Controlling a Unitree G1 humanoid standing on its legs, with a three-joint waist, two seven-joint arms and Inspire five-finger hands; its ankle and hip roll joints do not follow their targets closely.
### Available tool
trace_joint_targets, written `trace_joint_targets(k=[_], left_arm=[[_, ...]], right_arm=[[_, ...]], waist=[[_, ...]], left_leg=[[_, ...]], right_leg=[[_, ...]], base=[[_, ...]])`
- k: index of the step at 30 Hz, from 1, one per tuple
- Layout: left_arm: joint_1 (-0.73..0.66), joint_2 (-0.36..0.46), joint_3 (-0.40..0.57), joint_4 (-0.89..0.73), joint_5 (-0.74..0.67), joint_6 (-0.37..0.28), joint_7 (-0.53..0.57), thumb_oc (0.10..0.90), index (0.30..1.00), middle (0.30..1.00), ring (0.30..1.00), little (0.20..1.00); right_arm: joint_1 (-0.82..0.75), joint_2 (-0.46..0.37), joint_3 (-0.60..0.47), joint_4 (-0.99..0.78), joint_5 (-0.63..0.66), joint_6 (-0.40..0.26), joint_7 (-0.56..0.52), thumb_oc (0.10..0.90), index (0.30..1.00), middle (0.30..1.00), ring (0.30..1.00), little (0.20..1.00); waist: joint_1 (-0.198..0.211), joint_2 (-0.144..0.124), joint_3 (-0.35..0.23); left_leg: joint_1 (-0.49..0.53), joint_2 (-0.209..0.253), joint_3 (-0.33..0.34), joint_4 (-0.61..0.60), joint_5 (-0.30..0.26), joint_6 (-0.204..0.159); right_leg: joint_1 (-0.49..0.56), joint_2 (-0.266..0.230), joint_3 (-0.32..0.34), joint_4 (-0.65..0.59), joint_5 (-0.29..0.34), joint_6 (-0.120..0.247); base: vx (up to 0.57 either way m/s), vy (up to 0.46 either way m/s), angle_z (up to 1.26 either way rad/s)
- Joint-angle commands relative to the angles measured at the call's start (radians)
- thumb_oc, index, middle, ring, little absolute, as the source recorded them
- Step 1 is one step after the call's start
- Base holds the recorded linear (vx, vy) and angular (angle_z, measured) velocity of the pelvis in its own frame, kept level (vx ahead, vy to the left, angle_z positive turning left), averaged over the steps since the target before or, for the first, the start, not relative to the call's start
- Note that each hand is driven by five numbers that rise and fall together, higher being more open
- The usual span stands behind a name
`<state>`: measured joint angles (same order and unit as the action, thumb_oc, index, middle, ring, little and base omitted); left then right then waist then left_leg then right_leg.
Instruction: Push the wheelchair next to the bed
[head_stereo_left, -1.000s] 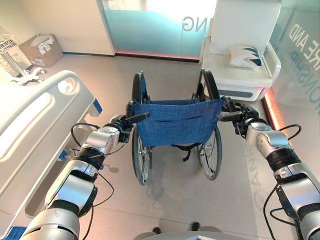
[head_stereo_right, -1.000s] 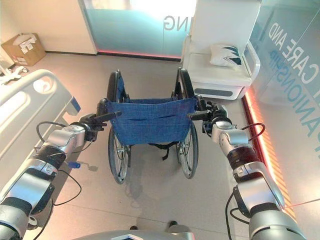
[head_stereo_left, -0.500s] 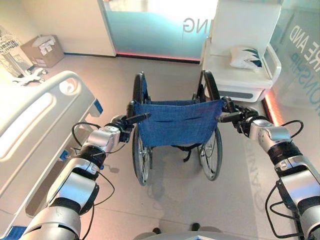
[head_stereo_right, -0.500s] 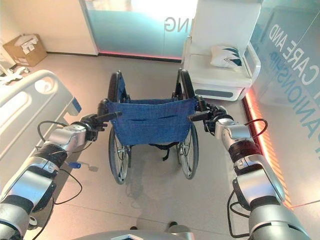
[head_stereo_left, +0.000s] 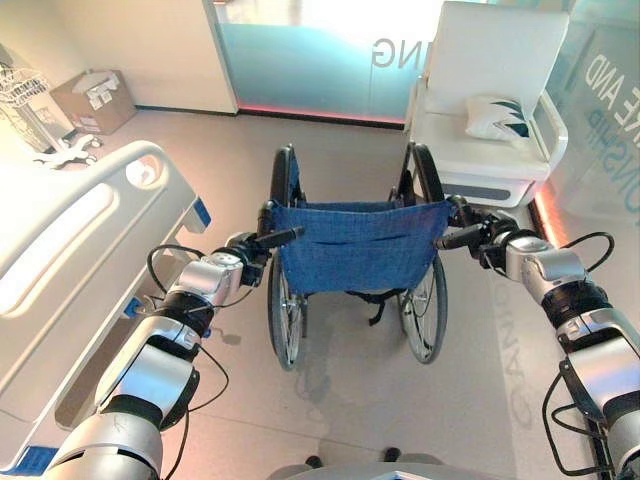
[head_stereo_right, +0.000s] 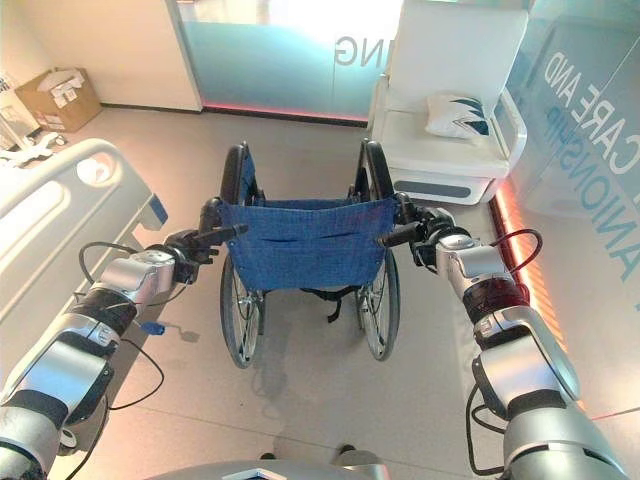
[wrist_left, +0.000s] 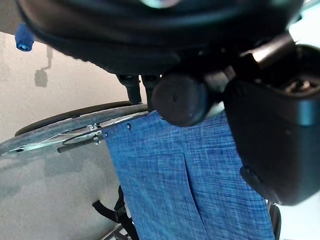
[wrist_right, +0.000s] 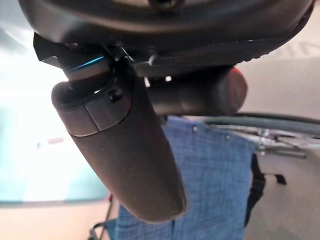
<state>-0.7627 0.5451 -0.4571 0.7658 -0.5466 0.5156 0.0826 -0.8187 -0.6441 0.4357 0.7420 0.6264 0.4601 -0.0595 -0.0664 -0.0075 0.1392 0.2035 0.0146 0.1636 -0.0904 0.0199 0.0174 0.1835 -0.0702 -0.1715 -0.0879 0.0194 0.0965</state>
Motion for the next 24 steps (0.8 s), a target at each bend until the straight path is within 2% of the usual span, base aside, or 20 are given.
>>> trace_joint_targets(k=[1, 4, 5, 6, 7, 9, 13, 24], left_arm=[[-0.116, 0.024, -0.034, 0.029, 0.022, -0.048, 0.011, 0.8, 0.9, 0.9, 0.9, 0.9], [-0.112, 0.029, -0.028, 0.031, 0.027, -0.051, 0.001, 0.8, 0.9, 0.9, 0.9, 0.9], [-0.111, 0.034, -0.026, 0.034, 0.03, -0.053, -0.005, 0.8, 0.9, 0.9, 0.9, 0.9], [-0.109, 0.036, -0.024, 0.037, 0.035, -0.056, -0.011, 0.8, 0.9, 0.9, 0.9, 0.9], [-0.108, 0.036, -0.023, 0.038, 0.035, -0.056, -0.012, 0.8, 0.9, 0.9, 0.9, 0.9], [-0.102, 0.035, -0.02, 0.046, 0.045, -0.063, -0.015, 0.8, 0.9, 0.9, 0.9, 0.9], [-0.096, 0.027, -0.017, 0.056, 0.051, -0.071, -0.012, 0.8, 0.9, 0.9, 0.9, 0.9], [-0.087, 0.016, -0.019, 0.062, 0.054, -0.089, -0.006, 0.8, 0.9, 0.9, 0.9, 0.9]], right_arm=[[-0.119, -0.013, 0.006, -0.124, 0.031, -0.184, 0.162, 0.8, 0.9, 0.9, 0.9, 0.9], [-0.106, -0.014, 0.001, -0.125, 0.066, -0.197, 0.228, 0.8, 0.9, 0.9, 0.9, 0.9], [-0.1, -0.014, -0.003, -0.123, 0.082, -0.206, 0.247, 0.671, 0.707, 0.707, 0.707, 0.707], [-0.096, -0.014, -0.007, -0.121, 0.098, -0.219, 0.255, 0.496, 0.444, 0.444, 0.444, 0.444], [-0.096, -0.014, -0.008, -0.121, 0.102, -0.221, 0.257, 0.4, 0.3, 0.3, 0.3, 0.3], [-0.084, -0.008, -0.021, -0.125, 0.116, -0.256, 0.262, 0.4, 0.3, 0.3, 0.3, 0.3], [-0.073, 0.008, -0.031, -0.137, 0.139, -0.281, 0.251, 0.4, 0.3, 0.3, 0.3, 0.3], [-0.048, 0.02, -0.023, -0.143, 0.102, -0.266, 0.278, 0.4, 0.3, 0.3, 0.3, 0.3]], waist=[[0.055, -0.019, -0.06], [0.057, -0.02, -0.06], [0.058, -0.02, -0.06], [0.058, -0.021, -0.059], [0.058, -0.021, -0.06], [0.057, -0.02, -0.059], [0.056, -0.018, -0.06], [0.054, -0.016, -0.057]], left_leg=[[-0.025, -0.062, 0.005, 0.021, -0.05, 0.003], [-0.026, -0.061, 0.007, 0.022, -0.049, 0.002], [-0.026, -0.061, 0.008, 0.022, -0.049, 0.002], [-0.025, -0.061, 0.008, 0.021, -0.049, 0.001], [-0.025, -0.061, 0.008, 0.021, -0.049, 0.001], [-0.023, -0.061, 0.009, 0.02, -0.049, 0.0], [-0.021, -0.06, 0.01, 0.019, -0.049, -0.001], [-0.023, -0.06, 0.008, 0.019, -0.046, -0.004]], right_leg=[[-0.039, -0.006, -0.04, 0.066, 0.006, 0.02], [-0.038, -0.007, -0.044, 0.065, 0.007, 0.021], [-0.037, -0.008, -0.046, 0.064, 0.007, 0.022], [-0.036, -0.007, -0.048, 0.062, 0.008, 0.022], [-0.035, -0.007, -0.048, 0.062, 0.008, 0.022], [-0.032, -0.007, -0.051, 0.057, 0.008, 0.022], [-0.03, -0.007, -0.052, 0.054, 0.009, 0.023], [-0.026, -0.005, -0.056, 0.046, 0.011, 0.022]], base=[[0.0, 0.0, 0.0], [0.0, 0.0, 0.0], [0.0, 0.0, 0.0], [0.0, 0.0, 0.0], [0.0, 0.0, 0.0], [0.0, 0.0, 0.0], [0.0, 0.0, 0.0], [0.0, 0.0, 0.0]])
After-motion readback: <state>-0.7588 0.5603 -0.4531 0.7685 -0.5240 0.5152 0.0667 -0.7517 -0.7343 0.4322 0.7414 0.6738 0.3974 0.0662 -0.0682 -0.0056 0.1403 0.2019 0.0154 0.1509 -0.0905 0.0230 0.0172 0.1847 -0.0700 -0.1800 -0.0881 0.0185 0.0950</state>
